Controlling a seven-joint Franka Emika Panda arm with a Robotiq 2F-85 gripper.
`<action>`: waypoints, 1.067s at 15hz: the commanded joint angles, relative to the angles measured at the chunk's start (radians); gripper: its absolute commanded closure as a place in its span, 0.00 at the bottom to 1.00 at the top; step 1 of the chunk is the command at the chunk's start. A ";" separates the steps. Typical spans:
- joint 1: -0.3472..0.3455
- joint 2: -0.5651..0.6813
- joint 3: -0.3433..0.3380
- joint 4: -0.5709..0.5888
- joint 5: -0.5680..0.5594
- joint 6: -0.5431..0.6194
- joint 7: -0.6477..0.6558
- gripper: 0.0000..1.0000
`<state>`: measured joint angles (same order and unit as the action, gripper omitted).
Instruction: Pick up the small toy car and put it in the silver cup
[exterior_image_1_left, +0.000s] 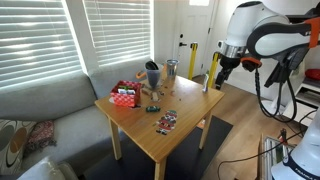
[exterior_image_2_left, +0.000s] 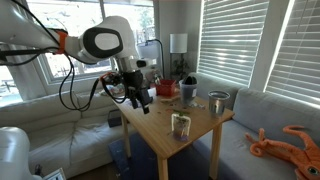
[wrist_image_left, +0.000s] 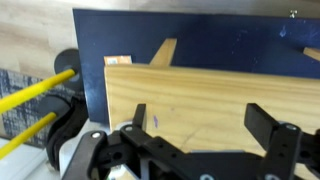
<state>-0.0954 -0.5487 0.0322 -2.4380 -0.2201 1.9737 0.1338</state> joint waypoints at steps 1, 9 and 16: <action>0.067 0.090 0.009 0.133 0.018 0.109 -0.070 0.00; 0.179 0.187 0.027 0.209 0.070 0.262 -0.193 0.00; 0.168 0.188 0.026 0.209 0.069 0.262 -0.190 0.00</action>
<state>0.0812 -0.3615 0.0499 -2.2310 -0.1551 2.2373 -0.0534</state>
